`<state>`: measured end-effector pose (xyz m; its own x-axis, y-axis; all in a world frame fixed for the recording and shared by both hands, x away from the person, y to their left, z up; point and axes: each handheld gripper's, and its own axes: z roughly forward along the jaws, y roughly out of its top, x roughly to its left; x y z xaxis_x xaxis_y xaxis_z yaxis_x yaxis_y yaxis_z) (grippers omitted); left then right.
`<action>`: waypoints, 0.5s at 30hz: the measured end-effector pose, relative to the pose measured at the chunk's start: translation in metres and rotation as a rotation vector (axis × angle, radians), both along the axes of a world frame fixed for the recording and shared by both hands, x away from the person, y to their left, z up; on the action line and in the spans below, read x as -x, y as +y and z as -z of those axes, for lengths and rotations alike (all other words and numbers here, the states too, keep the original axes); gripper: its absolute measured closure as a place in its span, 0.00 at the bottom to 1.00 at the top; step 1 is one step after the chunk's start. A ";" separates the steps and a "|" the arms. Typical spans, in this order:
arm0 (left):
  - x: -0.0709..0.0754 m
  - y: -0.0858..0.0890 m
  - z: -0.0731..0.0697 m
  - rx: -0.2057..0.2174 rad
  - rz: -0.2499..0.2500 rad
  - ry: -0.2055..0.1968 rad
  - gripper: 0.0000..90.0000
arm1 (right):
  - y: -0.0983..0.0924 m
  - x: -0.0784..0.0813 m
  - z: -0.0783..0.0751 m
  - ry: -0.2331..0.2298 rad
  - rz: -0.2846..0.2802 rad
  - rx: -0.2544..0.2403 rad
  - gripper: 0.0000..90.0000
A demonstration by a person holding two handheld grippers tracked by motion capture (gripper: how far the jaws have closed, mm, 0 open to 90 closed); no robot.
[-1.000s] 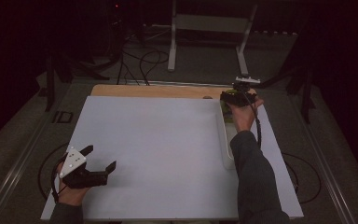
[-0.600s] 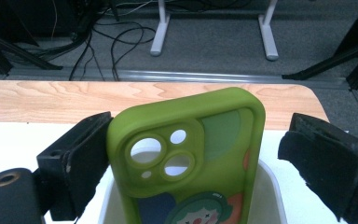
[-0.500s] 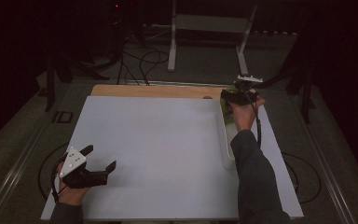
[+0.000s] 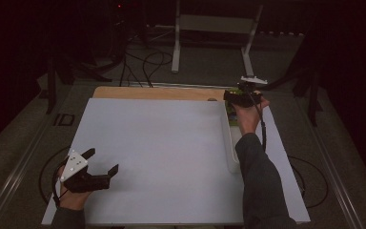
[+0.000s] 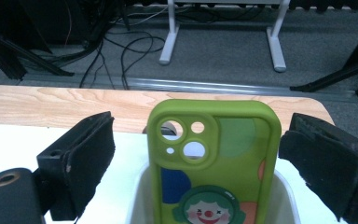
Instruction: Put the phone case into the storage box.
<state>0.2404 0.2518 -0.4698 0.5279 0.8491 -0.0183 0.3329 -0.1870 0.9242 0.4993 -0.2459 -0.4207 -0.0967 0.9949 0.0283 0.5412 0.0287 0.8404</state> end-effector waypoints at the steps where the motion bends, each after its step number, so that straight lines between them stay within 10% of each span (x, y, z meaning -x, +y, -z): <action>1: 0.000 0.000 0.000 0.000 0.000 0.000 0.00 | 0.001 0.001 0.000 -0.002 -0.006 0.000 0.09; 15: 0.001 0.000 -0.001 0.002 -0.001 -0.003 0.00 | 0.012 0.015 -0.003 0.000 -0.076 -0.024 0.10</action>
<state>0.2398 0.2519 -0.4692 0.5271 0.8496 -0.0183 0.3305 -0.1851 0.9255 0.4839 -0.2336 -0.4177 -0.1716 0.9838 0.0516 0.5381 0.0497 0.8414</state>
